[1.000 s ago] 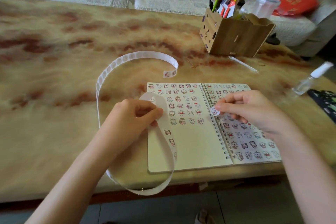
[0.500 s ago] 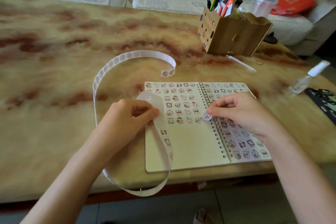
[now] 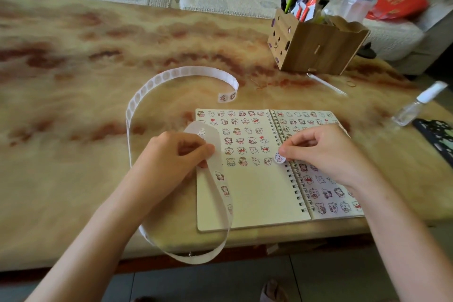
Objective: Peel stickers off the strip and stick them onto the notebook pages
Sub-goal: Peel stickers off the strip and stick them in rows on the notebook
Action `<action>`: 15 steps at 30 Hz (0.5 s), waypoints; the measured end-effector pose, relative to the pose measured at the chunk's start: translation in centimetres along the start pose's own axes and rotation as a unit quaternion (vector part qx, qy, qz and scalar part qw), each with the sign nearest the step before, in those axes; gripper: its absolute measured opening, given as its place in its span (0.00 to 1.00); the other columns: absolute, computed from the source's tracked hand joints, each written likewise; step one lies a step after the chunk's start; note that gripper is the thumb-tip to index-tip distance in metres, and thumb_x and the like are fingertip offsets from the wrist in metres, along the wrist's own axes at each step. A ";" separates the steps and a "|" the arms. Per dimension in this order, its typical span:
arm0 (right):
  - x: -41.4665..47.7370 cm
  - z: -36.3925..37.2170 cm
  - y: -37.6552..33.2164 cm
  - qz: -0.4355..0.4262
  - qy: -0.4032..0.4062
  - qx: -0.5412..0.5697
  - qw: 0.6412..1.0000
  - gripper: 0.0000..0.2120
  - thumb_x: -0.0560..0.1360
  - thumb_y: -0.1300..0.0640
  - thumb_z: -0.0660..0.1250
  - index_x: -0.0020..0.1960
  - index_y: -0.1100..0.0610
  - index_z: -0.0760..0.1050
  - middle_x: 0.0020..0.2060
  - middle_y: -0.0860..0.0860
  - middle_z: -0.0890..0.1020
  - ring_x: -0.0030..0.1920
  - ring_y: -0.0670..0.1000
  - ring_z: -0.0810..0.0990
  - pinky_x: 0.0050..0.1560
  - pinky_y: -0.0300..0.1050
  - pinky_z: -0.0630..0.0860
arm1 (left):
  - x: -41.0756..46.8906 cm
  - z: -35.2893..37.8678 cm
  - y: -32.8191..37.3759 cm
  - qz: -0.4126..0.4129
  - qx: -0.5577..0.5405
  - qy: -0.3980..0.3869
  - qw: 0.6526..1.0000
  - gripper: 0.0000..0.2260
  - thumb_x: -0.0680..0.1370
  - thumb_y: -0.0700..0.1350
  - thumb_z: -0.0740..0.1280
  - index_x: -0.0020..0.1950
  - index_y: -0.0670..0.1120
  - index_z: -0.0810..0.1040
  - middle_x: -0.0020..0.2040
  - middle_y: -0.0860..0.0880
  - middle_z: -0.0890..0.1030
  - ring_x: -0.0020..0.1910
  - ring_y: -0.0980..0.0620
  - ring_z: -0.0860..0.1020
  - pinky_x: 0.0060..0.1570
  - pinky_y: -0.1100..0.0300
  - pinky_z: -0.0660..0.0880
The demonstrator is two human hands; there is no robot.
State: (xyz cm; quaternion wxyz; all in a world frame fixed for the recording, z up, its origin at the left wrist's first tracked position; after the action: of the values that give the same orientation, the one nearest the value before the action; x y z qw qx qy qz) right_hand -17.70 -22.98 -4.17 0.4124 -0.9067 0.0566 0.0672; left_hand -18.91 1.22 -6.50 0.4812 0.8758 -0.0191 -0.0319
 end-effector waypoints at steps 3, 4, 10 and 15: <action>0.1 -0.1 0.1 0.000 0.004 0.017 1.000 0.03 0.68 0.54 0.76 0.38 0.52 0.84 0.36 0.49 0.86 0.42 0.52 0.83 0.54 0.54 0.78 | 0.0 0.0 -0.1 -0.002 -0.002 0.002 1.000 0.08 0.75 0.50 0.68 0.38 0.52 0.83 0.33 0.58 0.83 0.25 0.61 0.72 0.30 0.73 0.69; 0.0 -0.1 0.0 -0.001 0.004 0.030 1.000 0.02 0.68 0.54 0.76 0.38 0.52 0.84 0.36 0.49 0.86 0.41 0.50 0.83 0.52 0.52 0.79 | 0.0 0.0 -0.1 -0.003 -0.003 0.002 1.000 0.08 0.75 0.50 0.68 0.38 0.52 0.83 0.34 0.58 0.83 0.25 0.61 0.72 0.30 0.73 0.69; -0.6 1.2 -1.5 -0.031 -0.056 0.124 0.990 0.00 0.70 0.57 0.74 0.41 0.53 0.83 0.35 0.47 0.86 0.32 0.36 0.79 0.36 0.30 0.71 | 0.1 -0.3 -0.2 -0.012 -0.030 0.009 0.999 0.08 0.75 0.49 0.68 0.37 0.53 0.83 0.30 0.58 0.82 0.24 0.62 0.73 0.29 0.74 0.68; -1.2 4.3 -2.7 -0.044 -0.111 0.173 0.978 0.01 0.71 0.60 0.73 0.41 0.55 0.83 0.32 0.47 0.84 0.31 0.37 0.78 0.30 0.27 0.69 | 0.6 -1.8 -1.2 -0.058 -0.068 -0.032 0.996 0.07 0.75 0.49 0.68 0.40 0.51 0.85 0.37 0.52 0.85 0.33 0.54 0.77 0.35 0.64 0.75</action>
State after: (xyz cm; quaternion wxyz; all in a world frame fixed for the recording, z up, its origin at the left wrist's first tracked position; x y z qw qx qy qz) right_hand -18.77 -17.95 -4.79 0.5693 -0.8102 -0.0189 0.1383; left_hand -18.22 3.30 -6.54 0.5358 0.8394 0.0181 -0.0891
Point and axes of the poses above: each hand's wrist, its own x-axis towards the middle knuckle, its own z-axis out of the palm, y = z × x, the point moved 2 cm from there along x, towards the middle knuckle
